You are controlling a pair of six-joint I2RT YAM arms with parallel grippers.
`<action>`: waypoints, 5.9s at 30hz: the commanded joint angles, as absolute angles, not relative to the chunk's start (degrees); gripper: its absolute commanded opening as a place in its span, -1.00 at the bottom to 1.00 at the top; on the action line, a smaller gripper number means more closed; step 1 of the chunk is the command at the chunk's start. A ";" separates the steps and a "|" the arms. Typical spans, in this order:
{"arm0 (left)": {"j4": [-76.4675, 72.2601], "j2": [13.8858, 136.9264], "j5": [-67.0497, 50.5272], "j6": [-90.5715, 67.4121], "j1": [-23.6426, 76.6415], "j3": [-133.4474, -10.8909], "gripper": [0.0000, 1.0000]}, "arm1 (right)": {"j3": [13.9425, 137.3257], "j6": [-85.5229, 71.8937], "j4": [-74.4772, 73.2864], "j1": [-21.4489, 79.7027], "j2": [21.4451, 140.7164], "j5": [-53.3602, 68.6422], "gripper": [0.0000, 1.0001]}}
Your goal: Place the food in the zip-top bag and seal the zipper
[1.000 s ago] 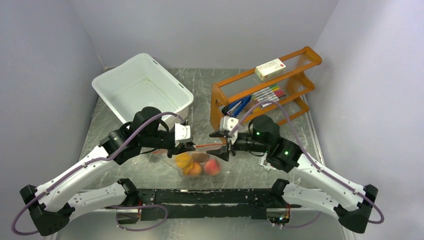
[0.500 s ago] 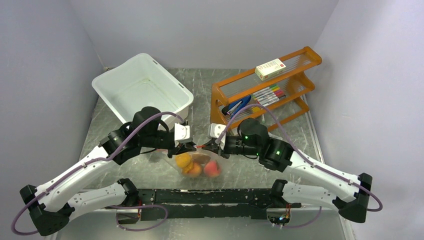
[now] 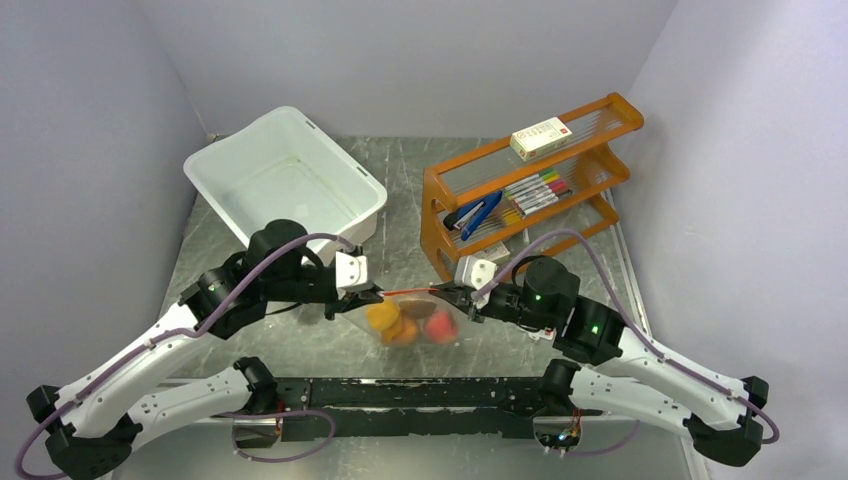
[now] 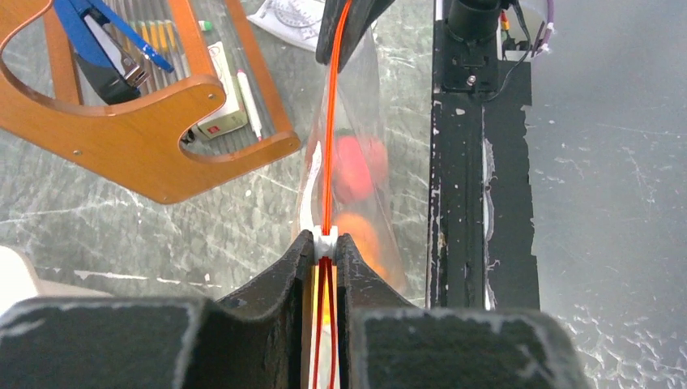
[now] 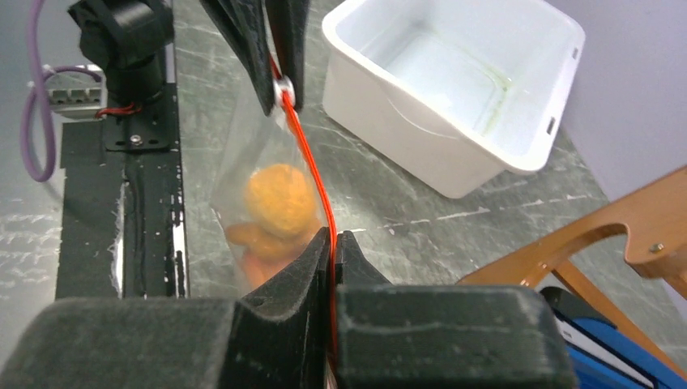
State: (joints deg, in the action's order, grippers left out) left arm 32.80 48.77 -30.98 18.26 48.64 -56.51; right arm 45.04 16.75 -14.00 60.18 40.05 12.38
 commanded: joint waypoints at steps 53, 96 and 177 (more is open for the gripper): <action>41.01 39.83 9.14 31.58 48.74 -60.92 -0.86 | 47.26 18.75 4.41 52.09 52.25 7.80 -1.00; 47.46 38.54 -10.17 25.16 48.64 -52.39 -0.86 | 38.49 17.39 -10.00 44.87 49.67 36.44 -1.00; 34.58 33.46 15.03 -26.46 43.51 -59.85 0.98 | 65.39 -37.31 -39.82 44.85 39.60 -27.98 1.00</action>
